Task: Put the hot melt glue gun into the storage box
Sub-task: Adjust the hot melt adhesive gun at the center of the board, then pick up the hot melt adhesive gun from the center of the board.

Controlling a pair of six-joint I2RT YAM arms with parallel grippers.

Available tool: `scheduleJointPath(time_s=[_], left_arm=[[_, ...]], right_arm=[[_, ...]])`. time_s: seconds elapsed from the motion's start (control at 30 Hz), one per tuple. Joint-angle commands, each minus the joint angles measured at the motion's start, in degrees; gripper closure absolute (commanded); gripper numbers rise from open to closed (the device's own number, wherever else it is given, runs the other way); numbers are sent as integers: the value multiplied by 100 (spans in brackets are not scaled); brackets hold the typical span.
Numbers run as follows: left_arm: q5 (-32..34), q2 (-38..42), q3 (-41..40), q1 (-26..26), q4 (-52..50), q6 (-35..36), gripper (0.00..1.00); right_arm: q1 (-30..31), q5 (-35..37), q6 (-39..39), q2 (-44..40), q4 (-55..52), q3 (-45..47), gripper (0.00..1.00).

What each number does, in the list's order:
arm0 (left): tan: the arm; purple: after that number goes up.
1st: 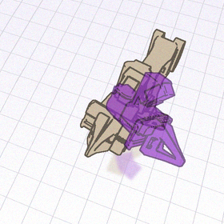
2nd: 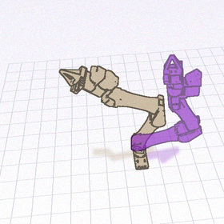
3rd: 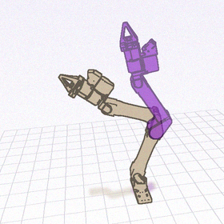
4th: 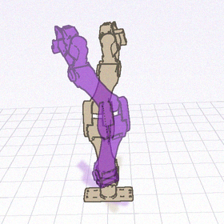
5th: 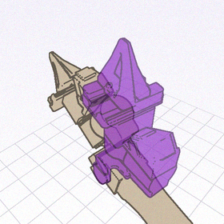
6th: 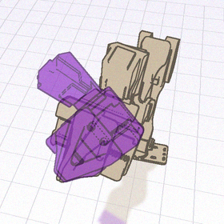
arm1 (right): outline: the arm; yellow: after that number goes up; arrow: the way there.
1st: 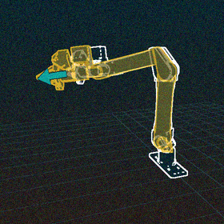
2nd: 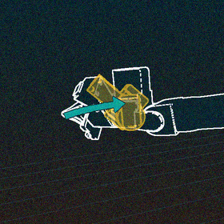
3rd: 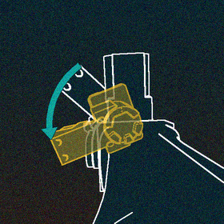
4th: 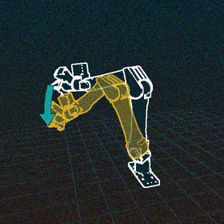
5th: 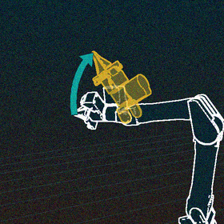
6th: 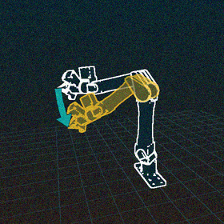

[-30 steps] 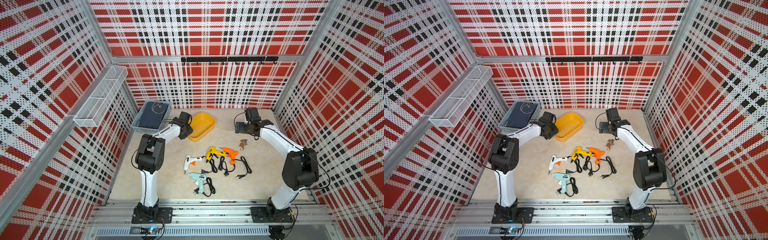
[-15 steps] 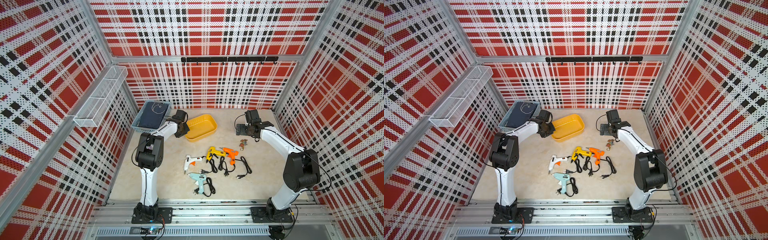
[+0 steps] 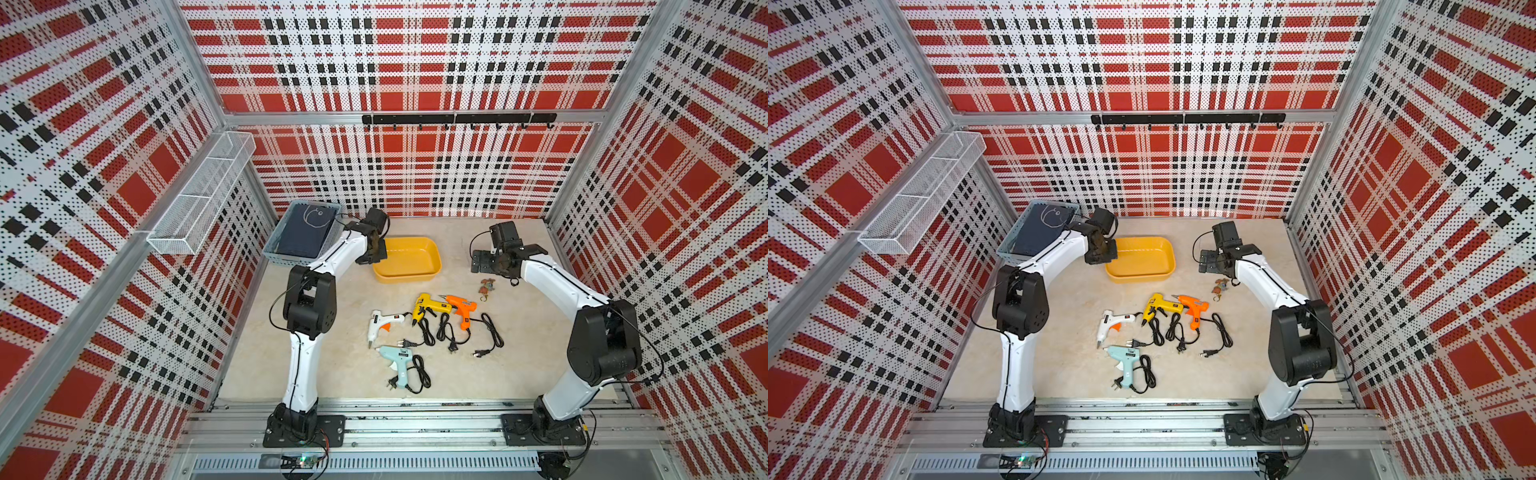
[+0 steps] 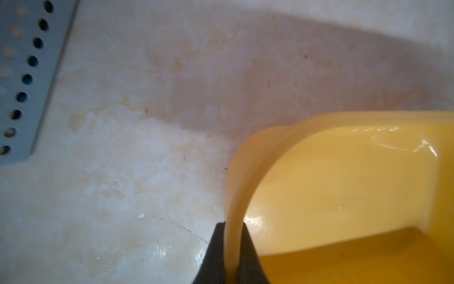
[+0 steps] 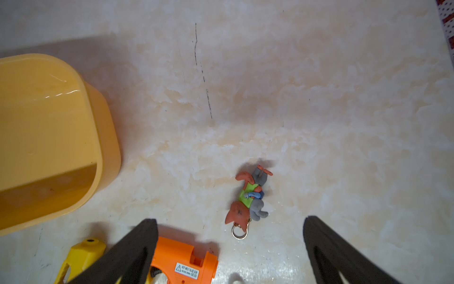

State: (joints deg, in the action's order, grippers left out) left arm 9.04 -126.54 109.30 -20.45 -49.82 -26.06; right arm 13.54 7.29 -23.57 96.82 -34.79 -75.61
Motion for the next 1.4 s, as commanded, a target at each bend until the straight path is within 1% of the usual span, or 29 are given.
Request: scheduleJointPath(time_s=[0.0,0.03,0.07,0.13,0.17,0.2,0.27,0.43,0.53,0.6,0.73,0.9,1.1,1.2,1.37], left_arm=[[7,-152,-226,-66,-239,163,100],[-3,-152,-287,-86,-238,165,100],[-5,-152,-339,-91,-229,171,100],[-31,-128,-447,-93,-196,163,100],[-42,-118,-484,-97,-184,154,99],[-40,-95,-505,-92,-168,141,97],[-21,-43,-507,-67,-151,95,88],[155,148,-333,4,-148,-11,54],[262,254,-43,23,-250,-39,47],[290,319,187,47,-331,-47,45],[309,494,410,82,-378,-105,44],[336,767,424,179,-392,-128,44],[390,993,384,303,-471,-110,45],[403,1060,348,370,-486,-114,46],[398,1102,362,444,-493,-114,47]], right_arm=[[-1,-403,-486,-110,-233,245,0],[12,-412,-486,-140,-231,334,0],[25,-734,-752,-155,-250,389,0],[89,-878,-772,-207,-321,491,0],[124,-943,-965,-221,-363,528,0],[177,-1027,-1001,-253,-425,567,0],[323,-1079,-1027,-307,-601,604,0],[647,-1458,-1198,-492,-813,848,0],[876,-1473,-1244,-465,-971,934,2],[951,-1412,-1240,-398,-946,1022,5],[958,-1346,-1203,-39,-863,1062,18],[957,-1257,-1176,520,-816,953,27],[992,-1371,-1162,751,-822,968,37],[1001,-1375,-1135,786,-834,1026,46],[1001,-1270,-1042,822,-956,984,67]])
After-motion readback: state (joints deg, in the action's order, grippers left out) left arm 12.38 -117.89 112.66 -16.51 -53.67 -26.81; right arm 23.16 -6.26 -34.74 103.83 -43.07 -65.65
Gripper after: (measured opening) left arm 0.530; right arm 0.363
